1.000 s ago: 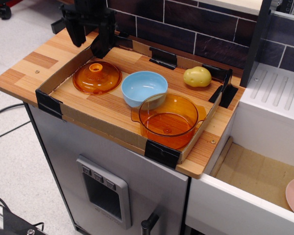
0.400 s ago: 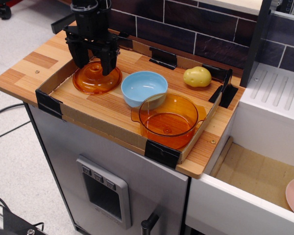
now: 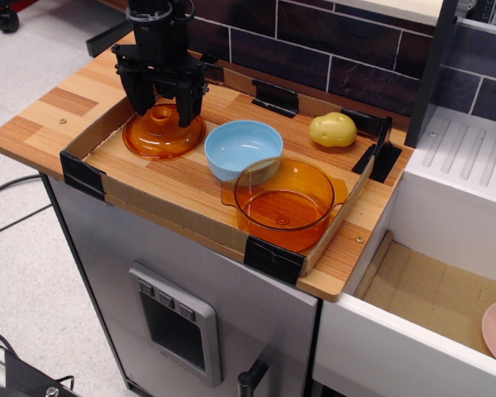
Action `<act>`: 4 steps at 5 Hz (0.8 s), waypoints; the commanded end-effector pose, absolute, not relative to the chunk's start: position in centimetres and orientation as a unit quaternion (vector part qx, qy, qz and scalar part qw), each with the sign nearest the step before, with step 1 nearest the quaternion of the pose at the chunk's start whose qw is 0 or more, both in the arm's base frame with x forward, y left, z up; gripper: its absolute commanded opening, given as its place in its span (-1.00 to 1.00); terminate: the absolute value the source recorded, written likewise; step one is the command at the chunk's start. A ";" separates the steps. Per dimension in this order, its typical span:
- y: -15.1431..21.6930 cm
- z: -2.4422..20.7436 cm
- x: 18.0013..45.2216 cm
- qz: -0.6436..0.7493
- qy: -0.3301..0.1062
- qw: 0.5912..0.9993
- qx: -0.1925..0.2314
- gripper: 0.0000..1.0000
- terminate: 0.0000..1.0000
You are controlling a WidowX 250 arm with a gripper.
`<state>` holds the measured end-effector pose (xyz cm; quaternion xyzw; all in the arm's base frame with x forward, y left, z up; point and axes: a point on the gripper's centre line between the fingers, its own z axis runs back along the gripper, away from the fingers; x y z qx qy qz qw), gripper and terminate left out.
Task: Put lid on pot
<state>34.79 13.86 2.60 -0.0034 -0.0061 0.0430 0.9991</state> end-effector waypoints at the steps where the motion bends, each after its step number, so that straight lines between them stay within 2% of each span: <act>1: 13.9 3.4 35.0 0.043 -0.032 0.998 0.025 -1.00 -1.00; 3: 14.3 4.6 36.2 0.078 -0.061 0.994 0.041 -1.00 -1.00; 4: 15.0 6.7 37.4 0.108 -0.079 0.990 0.048 -1.00 -1.00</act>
